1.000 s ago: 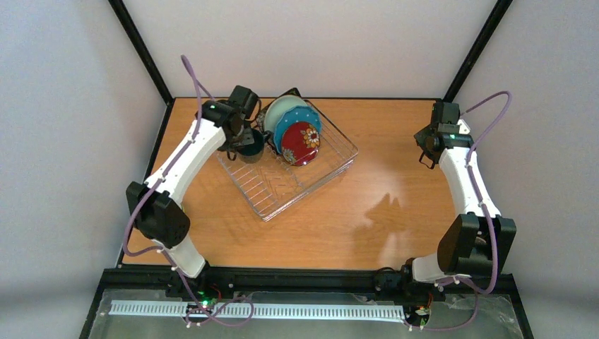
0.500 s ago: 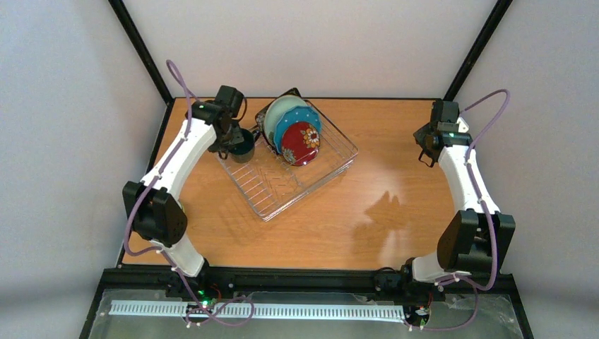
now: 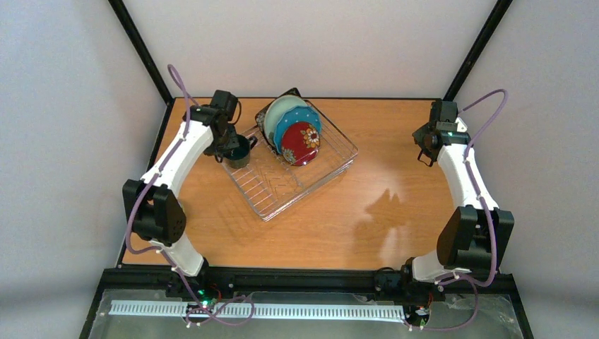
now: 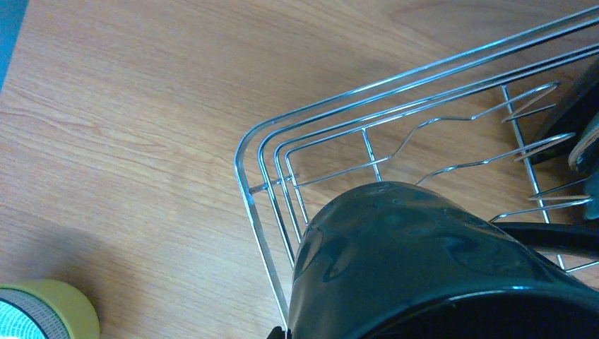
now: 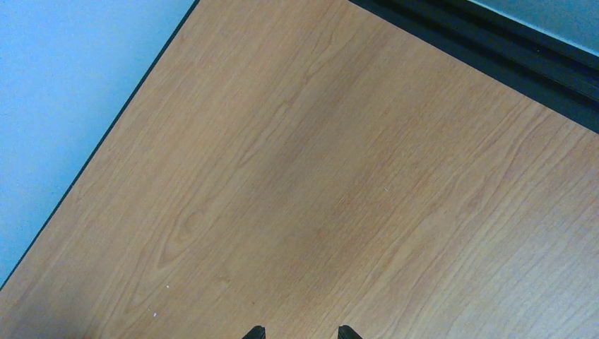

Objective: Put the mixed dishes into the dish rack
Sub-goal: Place the cup in the dish rack.

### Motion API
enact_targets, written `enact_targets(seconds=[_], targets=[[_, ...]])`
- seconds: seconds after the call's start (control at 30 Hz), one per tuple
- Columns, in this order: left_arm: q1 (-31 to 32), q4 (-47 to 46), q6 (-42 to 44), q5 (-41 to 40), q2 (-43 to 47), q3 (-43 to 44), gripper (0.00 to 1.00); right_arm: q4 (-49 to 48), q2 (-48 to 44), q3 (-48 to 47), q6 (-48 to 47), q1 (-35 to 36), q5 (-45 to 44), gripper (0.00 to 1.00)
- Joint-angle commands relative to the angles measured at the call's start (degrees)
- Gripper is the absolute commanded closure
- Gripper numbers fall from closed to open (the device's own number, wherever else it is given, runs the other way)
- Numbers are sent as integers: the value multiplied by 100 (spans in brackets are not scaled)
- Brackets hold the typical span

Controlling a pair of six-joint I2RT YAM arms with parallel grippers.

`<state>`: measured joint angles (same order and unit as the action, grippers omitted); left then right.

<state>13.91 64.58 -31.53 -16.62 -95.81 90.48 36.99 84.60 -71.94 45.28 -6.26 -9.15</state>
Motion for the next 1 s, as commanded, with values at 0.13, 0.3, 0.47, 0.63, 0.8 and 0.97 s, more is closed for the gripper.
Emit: enact_targets(seconds=[0.13, 0.3, 0.47, 0.63, 0.8, 0.97], targets=[[-224, -382, 279, 221, 150, -122, 100, -122, 132, 31, 59, -43, 1, 41], [-318, -471, 330, 351, 112, -171, 100, -165, 203, 31, 89, -33, 7, 42], [-345, -510, 391, 417, -24, -153, 100, -183, 256, 14, 119, -30, -10, 42], [-345, -552, 402, 539, -166, -139, 100, -208, 338, -12, 144, -24, -28, 42], [-346, -569, 369, 658, -251, -211, 100, -221, 457, -63, 172, 9, -61, 41], [-347, -629, 375, 636, -317, -310, 100, -278, 583, -87, 218, 52, -66, 41]])
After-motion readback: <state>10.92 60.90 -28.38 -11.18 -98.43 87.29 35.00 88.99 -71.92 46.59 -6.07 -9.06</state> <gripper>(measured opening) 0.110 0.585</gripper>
